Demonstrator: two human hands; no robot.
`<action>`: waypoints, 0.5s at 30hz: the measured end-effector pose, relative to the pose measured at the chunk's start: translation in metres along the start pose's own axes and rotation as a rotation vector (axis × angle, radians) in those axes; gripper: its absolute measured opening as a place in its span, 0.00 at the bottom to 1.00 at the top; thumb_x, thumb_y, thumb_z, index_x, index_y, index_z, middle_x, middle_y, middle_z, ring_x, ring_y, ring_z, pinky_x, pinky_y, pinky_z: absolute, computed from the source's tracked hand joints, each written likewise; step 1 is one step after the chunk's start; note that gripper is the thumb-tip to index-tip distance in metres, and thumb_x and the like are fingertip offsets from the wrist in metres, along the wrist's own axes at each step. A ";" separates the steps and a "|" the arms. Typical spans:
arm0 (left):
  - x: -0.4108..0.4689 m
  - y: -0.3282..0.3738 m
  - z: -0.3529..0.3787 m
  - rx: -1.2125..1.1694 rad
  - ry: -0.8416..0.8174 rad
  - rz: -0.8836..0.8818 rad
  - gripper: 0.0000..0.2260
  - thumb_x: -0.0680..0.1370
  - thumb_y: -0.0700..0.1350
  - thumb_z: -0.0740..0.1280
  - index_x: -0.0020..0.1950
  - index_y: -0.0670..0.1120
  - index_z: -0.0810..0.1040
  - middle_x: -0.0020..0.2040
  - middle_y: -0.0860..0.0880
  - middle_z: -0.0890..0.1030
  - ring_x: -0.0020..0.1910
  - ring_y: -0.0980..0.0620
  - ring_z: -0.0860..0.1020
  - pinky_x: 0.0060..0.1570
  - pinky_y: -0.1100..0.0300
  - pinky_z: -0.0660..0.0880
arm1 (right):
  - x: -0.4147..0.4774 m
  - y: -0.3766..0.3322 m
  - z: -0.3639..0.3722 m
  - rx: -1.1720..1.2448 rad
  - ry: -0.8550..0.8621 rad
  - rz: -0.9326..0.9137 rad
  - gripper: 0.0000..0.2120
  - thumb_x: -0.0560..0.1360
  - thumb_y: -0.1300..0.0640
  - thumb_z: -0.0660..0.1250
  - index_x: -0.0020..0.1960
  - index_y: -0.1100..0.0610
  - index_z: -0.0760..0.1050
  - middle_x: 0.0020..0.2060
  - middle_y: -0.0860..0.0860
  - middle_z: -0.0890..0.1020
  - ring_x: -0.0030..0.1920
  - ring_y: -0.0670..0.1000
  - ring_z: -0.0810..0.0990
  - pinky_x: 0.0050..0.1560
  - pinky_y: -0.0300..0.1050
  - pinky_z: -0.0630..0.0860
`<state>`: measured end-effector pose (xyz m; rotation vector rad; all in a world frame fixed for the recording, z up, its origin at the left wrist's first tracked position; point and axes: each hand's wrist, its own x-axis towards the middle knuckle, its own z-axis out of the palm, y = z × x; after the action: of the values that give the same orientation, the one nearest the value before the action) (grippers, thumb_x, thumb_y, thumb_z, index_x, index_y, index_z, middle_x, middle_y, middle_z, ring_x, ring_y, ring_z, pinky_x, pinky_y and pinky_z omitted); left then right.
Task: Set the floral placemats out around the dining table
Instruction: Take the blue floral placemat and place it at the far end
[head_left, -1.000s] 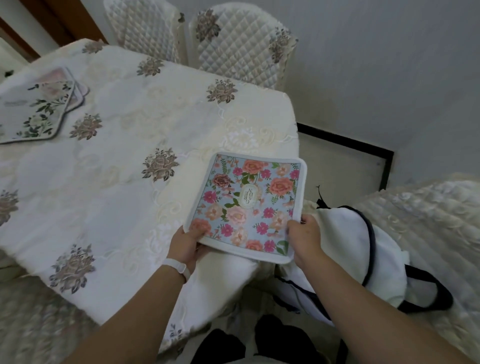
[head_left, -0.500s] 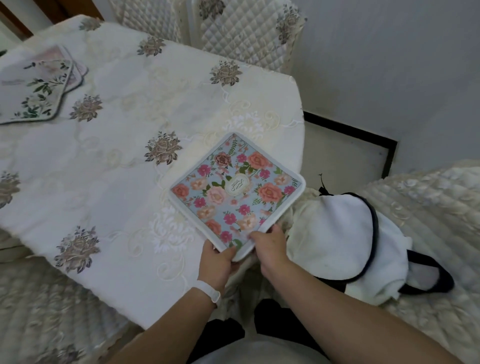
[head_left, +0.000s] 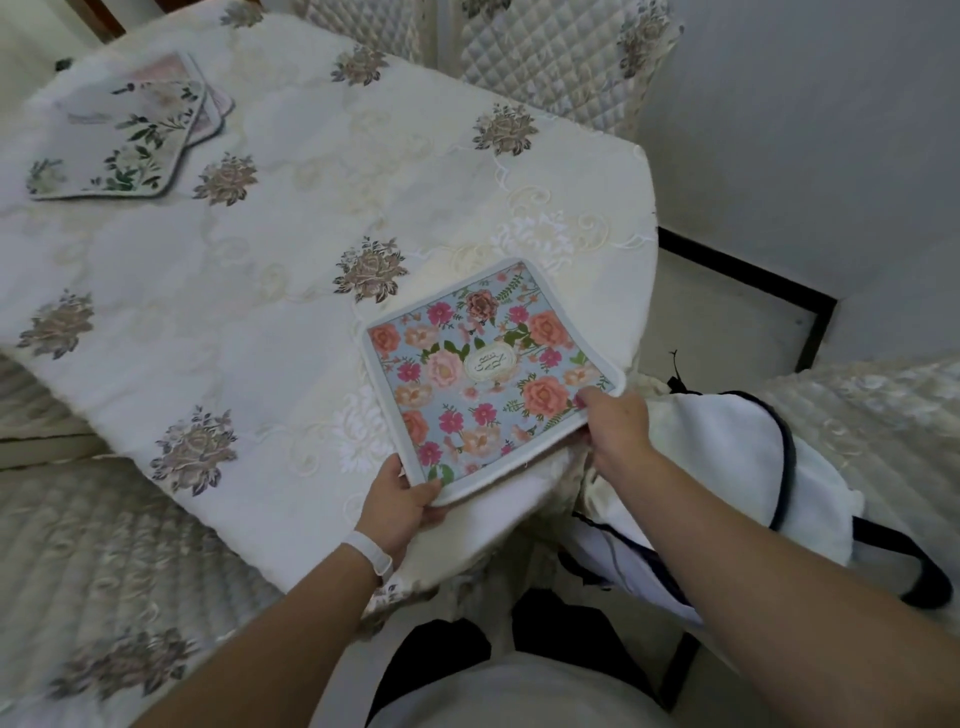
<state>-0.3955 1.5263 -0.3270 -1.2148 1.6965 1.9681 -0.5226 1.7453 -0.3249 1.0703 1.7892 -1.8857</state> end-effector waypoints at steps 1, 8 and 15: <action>0.002 0.002 -0.002 0.012 0.000 0.000 0.19 0.76 0.33 0.67 0.64 0.46 0.70 0.57 0.46 0.79 0.52 0.41 0.80 0.40 0.51 0.81 | 0.003 -0.007 -0.002 -0.044 -0.026 -0.013 0.13 0.71 0.67 0.68 0.54 0.61 0.78 0.45 0.58 0.84 0.43 0.58 0.84 0.41 0.52 0.84; 0.024 0.015 -0.009 0.172 0.032 0.089 0.16 0.75 0.35 0.68 0.60 0.48 0.72 0.57 0.44 0.79 0.53 0.40 0.79 0.48 0.43 0.81 | -0.003 -0.009 -0.022 -0.183 -0.138 -0.092 0.11 0.77 0.63 0.65 0.58 0.54 0.76 0.50 0.55 0.83 0.47 0.57 0.84 0.43 0.58 0.84; 0.049 0.051 -0.001 0.412 0.002 0.212 0.11 0.77 0.36 0.63 0.57 0.47 0.72 0.52 0.44 0.80 0.47 0.42 0.81 0.43 0.47 0.81 | -0.027 0.019 -0.051 -0.146 -0.113 -0.050 0.08 0.77 0.64 0.64 0.51 0.54 0.76 0.50 0.56 0.82 0.44 0.56 0.82 0.45 0.56 0.82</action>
<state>-0.4593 1.4966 -0.3280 -0.9202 2.1691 1.5998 -0.4765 1.7839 -0.3154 0.8586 1.8723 -1.7741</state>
